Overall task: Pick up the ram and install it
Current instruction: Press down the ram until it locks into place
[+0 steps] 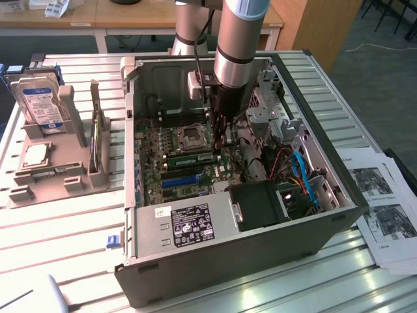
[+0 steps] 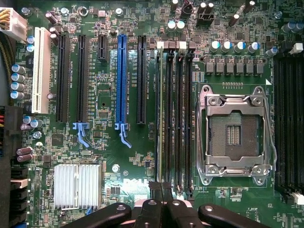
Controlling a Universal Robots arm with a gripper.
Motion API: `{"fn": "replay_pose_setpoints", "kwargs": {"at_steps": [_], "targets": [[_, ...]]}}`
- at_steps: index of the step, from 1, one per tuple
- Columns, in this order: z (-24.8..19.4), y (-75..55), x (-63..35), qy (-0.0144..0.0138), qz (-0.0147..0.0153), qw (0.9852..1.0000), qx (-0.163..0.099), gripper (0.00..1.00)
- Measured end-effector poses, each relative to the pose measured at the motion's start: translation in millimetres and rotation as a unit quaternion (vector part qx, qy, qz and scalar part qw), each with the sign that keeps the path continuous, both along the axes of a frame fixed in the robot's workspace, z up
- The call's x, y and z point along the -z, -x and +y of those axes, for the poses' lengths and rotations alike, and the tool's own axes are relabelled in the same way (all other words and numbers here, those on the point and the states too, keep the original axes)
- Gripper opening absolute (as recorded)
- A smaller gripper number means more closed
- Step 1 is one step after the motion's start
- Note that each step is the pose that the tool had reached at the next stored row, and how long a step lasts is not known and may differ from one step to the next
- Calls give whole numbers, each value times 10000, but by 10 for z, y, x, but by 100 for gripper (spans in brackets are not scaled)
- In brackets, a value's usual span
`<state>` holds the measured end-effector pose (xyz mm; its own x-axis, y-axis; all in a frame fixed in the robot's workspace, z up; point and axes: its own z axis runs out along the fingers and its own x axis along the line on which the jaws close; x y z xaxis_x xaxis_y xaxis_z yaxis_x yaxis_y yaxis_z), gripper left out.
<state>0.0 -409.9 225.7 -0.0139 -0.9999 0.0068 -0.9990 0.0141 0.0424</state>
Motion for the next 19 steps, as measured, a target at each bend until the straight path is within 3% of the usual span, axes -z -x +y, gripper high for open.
{"fn": "replay_pose_setpoints", "kwargs": {"at_steps": [19], "targets": [[-1,0,24,2,1,10000,0,10]]}}
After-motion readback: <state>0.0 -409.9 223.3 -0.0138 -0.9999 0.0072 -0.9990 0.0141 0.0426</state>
